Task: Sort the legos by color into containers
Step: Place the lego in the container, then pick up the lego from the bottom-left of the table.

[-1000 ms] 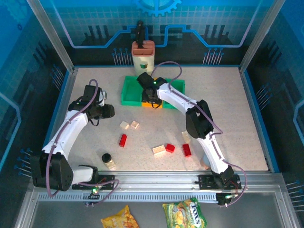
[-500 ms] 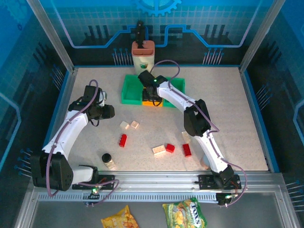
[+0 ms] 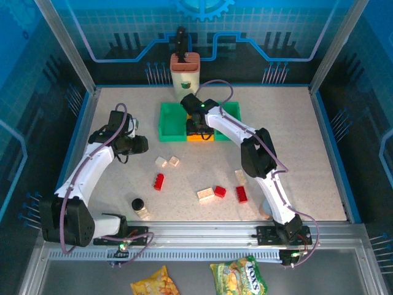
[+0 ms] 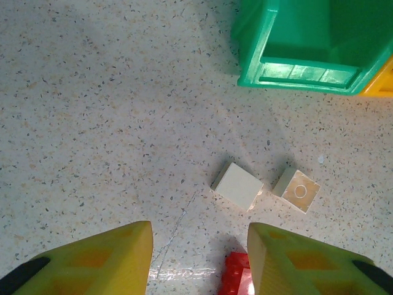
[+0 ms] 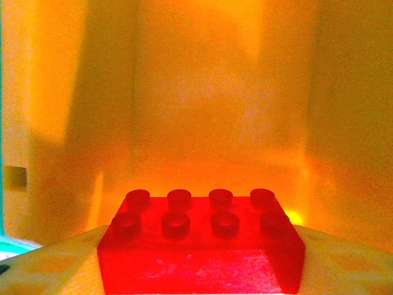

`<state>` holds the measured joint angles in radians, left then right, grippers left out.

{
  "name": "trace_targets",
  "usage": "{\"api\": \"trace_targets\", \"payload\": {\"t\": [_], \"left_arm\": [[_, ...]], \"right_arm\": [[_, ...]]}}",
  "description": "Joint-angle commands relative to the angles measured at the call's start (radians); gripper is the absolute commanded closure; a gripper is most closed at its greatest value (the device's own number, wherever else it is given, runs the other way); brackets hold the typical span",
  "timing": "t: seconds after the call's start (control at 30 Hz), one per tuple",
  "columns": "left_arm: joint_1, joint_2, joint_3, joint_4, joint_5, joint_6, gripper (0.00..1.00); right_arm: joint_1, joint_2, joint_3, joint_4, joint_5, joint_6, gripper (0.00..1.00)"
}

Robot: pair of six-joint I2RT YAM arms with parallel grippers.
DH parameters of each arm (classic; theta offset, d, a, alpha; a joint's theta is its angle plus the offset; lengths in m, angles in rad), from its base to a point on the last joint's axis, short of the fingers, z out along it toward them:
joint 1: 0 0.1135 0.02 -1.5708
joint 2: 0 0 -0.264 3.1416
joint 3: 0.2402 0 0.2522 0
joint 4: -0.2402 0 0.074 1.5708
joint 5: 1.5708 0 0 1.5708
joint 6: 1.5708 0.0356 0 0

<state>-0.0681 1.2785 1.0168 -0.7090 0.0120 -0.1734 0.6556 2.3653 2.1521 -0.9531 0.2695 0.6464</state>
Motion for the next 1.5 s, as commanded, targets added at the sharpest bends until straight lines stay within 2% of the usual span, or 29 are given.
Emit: {"api": "trace_targets", "payload": {"t": [0.0,0.23,0.53,0.73,0.93,1.17,1.47], "left_arm": [[0.01,0.01,-0.009,-0.003,-0.006,0.02,0.54],[0.01,0.019,-0.006,-0.002,-0.002,0.02,0.54],[0.01,0.031,0.0,-0.022,0.037,0.005,0.54],[-0.012,0.036,0.024,-0.094,0.069,-0.041,0.54],[-0.086,0.029,0.002,-0.156,0.065,-0.126,0.53],[-0.242,0.016,-0.072,-0.181,0.003,-0.229,0.51],[-0.364,0.017,-0.178,-0.161,-0.051,-0.321,0.47]], "right_arm": [[0.004,-0.032,-0.014,-0.07,0.001,0.008,0.29],[0.007,-0.033,0.007,-0.08,0.02,0.018,0.22],[0.012,-0.111,0.008,-0.099,0.031,0.004,0.23],[0.024,-0.178,-0.055,-0.087,0.026,0.001,0.24],[0.025,-0.279,-0.206,-0.03,0.014,0.012,0.26],[0.003,-0.399,-0.378,0.031,0.004,0.029,0.27],[-0.02,-0.468,-0.475,0.063,-0.007,0.034,0.28]]}}
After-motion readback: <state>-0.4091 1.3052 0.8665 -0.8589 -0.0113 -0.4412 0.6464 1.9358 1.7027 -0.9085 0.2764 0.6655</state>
